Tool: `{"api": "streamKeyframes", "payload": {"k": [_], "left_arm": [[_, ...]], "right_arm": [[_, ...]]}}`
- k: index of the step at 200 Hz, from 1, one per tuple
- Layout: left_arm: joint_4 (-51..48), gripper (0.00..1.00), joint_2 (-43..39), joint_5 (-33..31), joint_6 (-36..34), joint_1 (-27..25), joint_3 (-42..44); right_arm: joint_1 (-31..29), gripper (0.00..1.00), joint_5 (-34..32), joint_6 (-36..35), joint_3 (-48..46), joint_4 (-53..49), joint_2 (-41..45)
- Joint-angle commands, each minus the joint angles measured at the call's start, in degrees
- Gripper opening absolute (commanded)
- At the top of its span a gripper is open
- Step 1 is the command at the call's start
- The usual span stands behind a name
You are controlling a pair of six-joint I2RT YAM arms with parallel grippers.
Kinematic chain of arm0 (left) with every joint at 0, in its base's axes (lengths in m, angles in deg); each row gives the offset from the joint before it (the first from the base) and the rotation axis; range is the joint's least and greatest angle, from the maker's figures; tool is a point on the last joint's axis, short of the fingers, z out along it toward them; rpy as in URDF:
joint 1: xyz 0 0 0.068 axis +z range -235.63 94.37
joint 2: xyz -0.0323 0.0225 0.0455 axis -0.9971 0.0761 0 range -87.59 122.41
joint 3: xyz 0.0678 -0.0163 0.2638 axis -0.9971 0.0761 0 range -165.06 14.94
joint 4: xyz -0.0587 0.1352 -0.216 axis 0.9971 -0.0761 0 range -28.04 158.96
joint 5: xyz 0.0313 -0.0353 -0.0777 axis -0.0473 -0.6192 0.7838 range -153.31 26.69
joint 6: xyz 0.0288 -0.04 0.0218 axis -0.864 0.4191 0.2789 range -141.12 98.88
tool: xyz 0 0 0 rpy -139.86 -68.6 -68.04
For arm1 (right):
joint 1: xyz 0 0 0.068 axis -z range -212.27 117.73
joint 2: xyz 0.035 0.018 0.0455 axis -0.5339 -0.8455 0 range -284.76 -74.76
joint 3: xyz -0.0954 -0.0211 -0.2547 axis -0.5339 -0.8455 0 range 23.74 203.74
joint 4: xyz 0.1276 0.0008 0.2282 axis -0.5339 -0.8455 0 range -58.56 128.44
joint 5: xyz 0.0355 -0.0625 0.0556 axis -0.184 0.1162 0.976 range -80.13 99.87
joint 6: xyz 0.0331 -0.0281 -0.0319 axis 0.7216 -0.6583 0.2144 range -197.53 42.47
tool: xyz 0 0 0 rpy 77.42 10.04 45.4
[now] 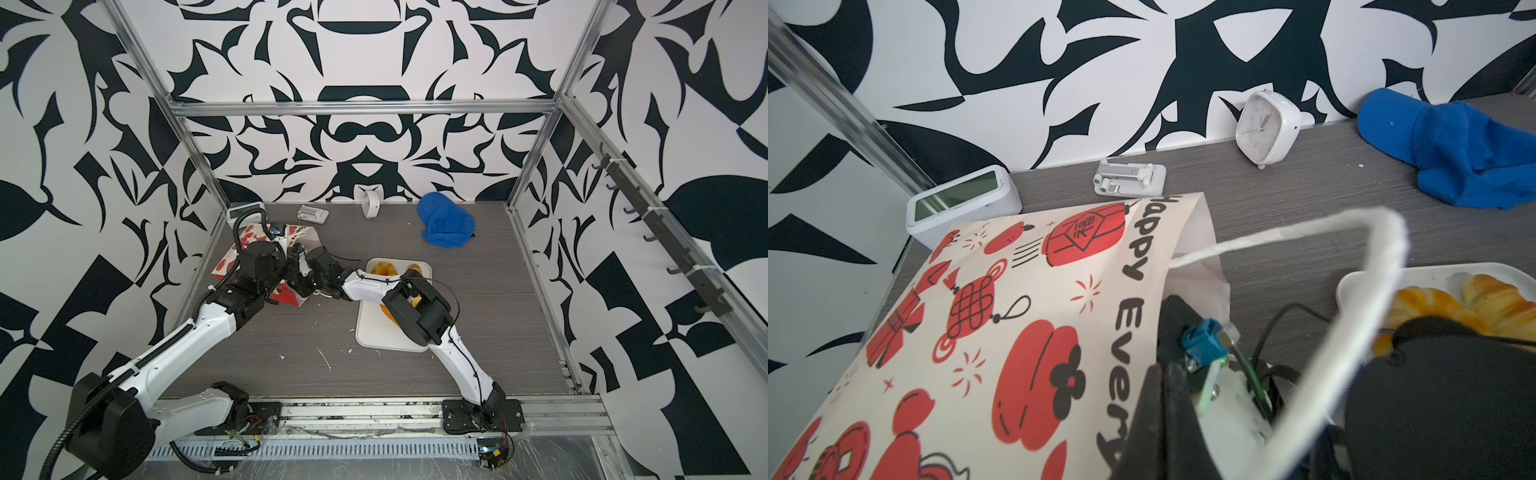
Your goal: Take the fake bread out of the paper bag
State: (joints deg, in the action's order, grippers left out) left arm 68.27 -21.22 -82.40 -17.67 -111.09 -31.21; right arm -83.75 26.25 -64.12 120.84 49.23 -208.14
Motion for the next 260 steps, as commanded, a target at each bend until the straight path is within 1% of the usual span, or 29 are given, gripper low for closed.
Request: {"api": "streamKeyframes", "payload": {"k": [1, 36, 75, 138, 164, 193, 210, 260], "left_arm": [[0.4, 0.00, -1.0, -0.1, 0.6, 0.0, 0.4], [0.2, 0.00, -1.3, 0.0, 0.8, 0.0, 0.2], [-0.3, 0.00, -2.2, 0.0, 0.7, 0.0, 0.3], [-0.4, 0.00, -3.4, -0.9, 0.8, 0.0, 1.4], [-0.4, 0.00, -3.4, -1.1, 0.8, 0.1, 1.7], [-0.2, 0.00, -3.5, -1.4, 0.9, 0.0, 1.9], [-0.1, 0.00, -3.5, -1.7, 0.8, 0.0, 2.1], [0.4, 0.00, -3.1, -2.3, 0.0, 0.1, 2.0]], "right_arm": [[0.1, 0.38, 1.2, -0.5, 2.7, 3.7, 2.3], [0.1, 0.38, 1.8, -1.1, 6.9, 2.5, -0.7], [0.5, 0.37, 3.8, 1.5, 9.9, 4.6, -3.7], [0.8, 0.22, 7.6, 2.7, 10.8, 6.4, -4.5], [1.2, 0.10, 8.3, 3.7, 8.7, 8.7, -3.6], [2.2, 0.00, 8.2, 4.5, 5.2, 10.6, -1.4], [2.9, 0.00, 8.1, 5.0, 1.7, 12.2, 0.6], [4.4, 0.00, 7.8, 5.0, -7.0, 12.6, 7.3]]}}
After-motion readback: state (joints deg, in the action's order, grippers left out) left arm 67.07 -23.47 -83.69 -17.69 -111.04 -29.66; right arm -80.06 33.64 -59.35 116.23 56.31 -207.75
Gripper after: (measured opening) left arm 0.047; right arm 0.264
